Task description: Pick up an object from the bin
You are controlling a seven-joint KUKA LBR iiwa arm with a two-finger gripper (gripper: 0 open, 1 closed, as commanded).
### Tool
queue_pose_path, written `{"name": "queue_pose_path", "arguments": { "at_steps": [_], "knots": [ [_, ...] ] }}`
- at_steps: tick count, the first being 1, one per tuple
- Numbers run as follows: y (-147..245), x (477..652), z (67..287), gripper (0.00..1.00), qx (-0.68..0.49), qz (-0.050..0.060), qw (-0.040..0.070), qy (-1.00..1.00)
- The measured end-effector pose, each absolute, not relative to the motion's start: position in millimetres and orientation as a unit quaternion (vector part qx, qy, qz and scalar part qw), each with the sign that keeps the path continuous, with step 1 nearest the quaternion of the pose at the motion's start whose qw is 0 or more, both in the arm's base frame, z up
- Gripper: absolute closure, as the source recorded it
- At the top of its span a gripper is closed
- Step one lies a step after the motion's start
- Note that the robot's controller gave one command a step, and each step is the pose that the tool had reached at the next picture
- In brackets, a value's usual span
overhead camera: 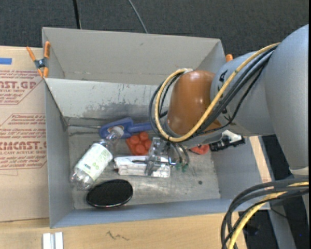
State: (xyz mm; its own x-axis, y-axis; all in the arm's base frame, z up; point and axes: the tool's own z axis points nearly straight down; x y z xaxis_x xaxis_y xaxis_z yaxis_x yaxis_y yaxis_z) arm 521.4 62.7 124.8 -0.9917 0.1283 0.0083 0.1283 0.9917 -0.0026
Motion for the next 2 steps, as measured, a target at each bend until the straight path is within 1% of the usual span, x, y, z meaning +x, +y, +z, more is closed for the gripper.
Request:
{"name": "queue_pose_path", "arguments": {
  "at_steps": [1,2],
  "knots": [
    [53.9,510.7,184.0,1.00,-0.052,0.000,0.003,-0.999],
    [48.1,514.7,216.7,1.00,-0.050,0.000,-0.002,-0.999]
  ]
}}
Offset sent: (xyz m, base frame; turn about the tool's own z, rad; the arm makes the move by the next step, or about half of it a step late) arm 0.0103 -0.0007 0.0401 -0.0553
